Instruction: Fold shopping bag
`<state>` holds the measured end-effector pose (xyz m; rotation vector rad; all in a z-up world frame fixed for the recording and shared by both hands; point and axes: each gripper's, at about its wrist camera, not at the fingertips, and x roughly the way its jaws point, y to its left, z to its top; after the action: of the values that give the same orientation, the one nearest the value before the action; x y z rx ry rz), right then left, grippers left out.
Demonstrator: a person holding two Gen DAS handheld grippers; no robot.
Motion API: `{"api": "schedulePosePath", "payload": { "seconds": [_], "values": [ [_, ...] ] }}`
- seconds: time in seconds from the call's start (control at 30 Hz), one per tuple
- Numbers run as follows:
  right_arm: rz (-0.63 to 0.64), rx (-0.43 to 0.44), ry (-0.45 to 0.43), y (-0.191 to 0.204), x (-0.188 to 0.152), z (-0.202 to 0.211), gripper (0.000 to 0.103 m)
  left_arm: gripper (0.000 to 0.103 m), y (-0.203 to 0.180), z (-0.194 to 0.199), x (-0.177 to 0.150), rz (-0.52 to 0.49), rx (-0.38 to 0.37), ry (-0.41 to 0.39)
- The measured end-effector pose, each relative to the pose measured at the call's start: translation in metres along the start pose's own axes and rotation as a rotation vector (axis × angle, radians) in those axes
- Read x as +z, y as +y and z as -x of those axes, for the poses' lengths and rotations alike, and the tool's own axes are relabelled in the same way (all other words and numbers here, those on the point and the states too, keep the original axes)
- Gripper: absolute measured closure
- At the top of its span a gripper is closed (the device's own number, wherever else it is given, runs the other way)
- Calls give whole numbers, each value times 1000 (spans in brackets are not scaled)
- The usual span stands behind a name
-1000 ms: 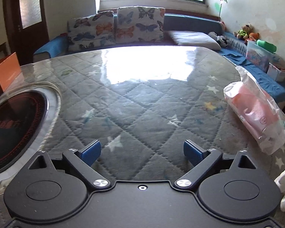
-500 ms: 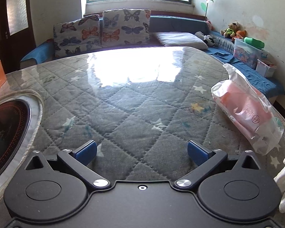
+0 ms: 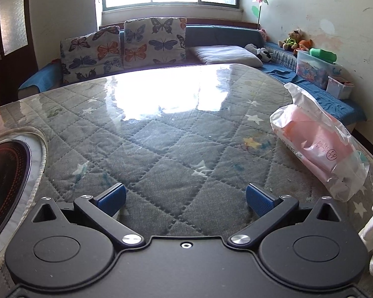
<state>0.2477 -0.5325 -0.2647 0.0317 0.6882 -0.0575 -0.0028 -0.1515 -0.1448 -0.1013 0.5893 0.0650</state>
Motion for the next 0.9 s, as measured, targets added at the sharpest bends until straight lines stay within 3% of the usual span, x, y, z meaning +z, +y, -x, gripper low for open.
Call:
{"api": "schedulePosePath", "payload": {
  "seconds": [0.53,0.9],
  "values": [
    [-4,-9,-5,-2,0,1,0,15,87,48,-30,133,183,6],
    [-3,-10,-5,-3,1,0,0,15,166,82,-49,266,414,-20]
  ]
}}
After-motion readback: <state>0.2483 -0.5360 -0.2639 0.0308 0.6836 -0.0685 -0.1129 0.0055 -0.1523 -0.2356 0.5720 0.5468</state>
